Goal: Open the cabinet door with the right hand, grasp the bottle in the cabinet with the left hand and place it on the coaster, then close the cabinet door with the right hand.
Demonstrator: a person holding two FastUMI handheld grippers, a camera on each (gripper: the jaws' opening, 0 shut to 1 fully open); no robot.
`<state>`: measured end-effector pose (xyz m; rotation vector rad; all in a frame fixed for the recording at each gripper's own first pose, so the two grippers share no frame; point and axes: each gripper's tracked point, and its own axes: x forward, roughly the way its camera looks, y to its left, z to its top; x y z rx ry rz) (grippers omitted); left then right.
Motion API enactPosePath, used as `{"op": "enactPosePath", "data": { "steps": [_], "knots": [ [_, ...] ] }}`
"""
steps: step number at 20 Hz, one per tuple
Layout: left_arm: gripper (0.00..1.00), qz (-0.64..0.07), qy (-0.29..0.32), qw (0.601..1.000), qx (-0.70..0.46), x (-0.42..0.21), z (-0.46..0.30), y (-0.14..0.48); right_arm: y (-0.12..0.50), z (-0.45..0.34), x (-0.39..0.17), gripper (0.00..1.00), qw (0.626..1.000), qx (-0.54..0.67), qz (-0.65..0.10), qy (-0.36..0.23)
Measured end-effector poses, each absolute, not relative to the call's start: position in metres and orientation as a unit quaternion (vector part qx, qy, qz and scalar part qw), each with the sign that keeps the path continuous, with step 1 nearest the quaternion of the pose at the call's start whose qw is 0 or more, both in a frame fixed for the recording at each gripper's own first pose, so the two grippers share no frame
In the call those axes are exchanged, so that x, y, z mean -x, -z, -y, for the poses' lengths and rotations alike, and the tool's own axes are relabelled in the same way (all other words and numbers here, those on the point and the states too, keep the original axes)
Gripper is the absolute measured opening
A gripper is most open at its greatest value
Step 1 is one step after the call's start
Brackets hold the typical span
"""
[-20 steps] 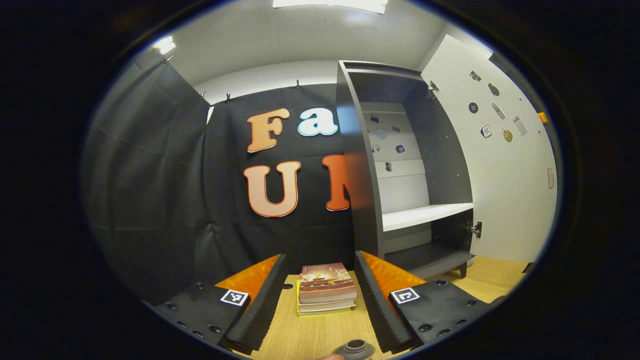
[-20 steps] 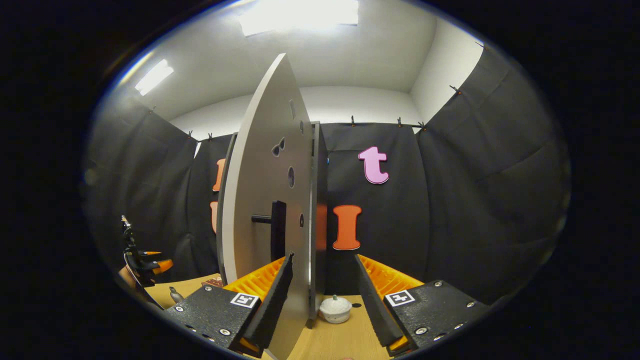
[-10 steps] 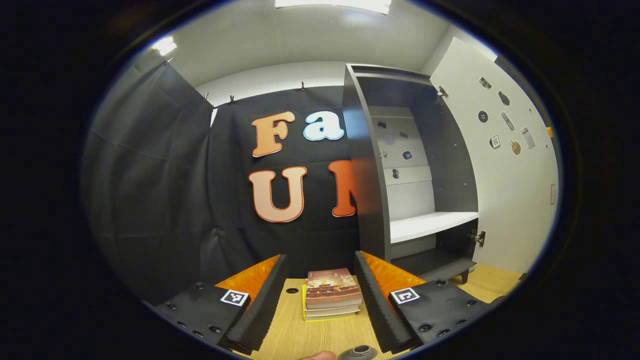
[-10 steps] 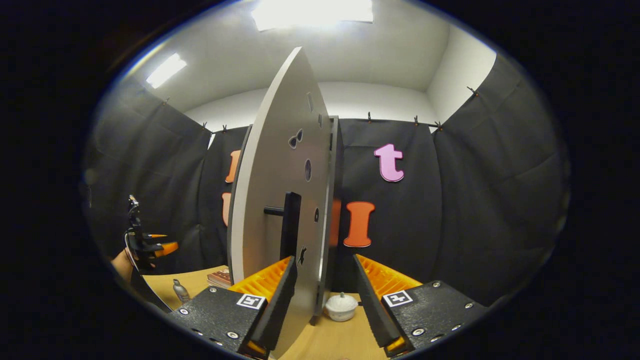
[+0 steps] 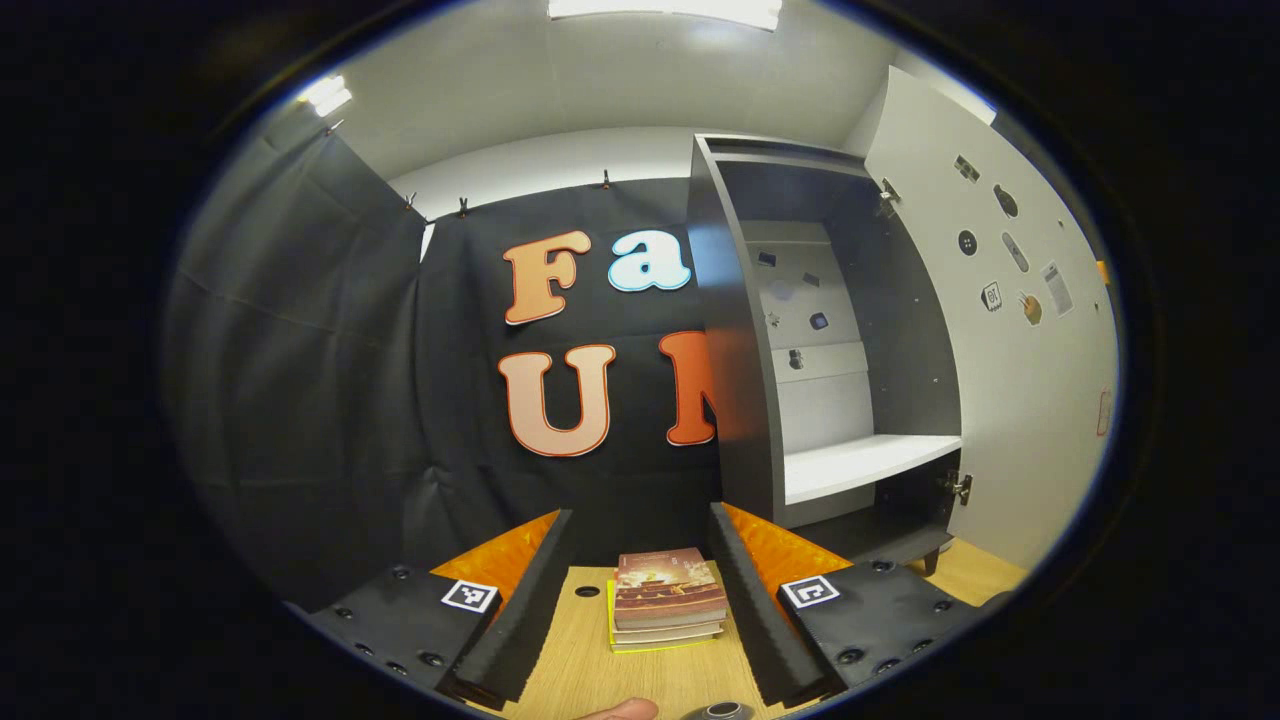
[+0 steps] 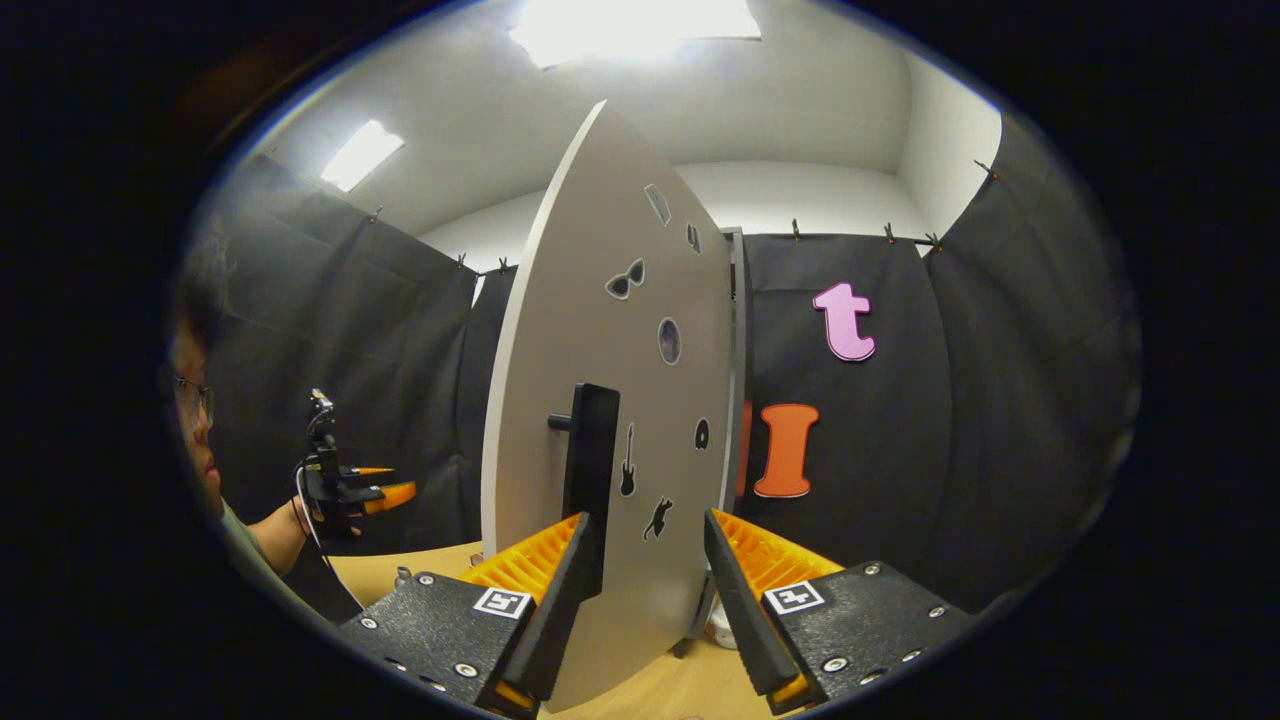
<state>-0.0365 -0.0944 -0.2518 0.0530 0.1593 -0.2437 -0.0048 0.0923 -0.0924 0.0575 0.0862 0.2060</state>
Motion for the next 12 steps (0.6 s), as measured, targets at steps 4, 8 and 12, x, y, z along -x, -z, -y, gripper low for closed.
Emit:
{"op": "enactPosePath", "data": {
  "steps": [4, 8, 12],
  "knots": [
    [0.87, -0.072, 0.122, 0.99, -0.025, 0.033, 0.095, 0.244, 0.094, -0.107, 0.001, 0.7, 0.991, -0.036, -0.039, -0.122],
    [0.88, -0.064, 0.128, 0.99, -0.018, 0.033, 0.099, 0.236, 0.097, -0.127, -0.007, 0.7, 0.988, -0.042, -0.035, -0.147],
    [0.88, -0.065, 0.127, 0.99, -0.01, 0.03, 0.101, 0.231, 0.106, -0.16, -0.018, 0.7, 0.983, -0.05, -0.038, -0.172]
  ]
}}
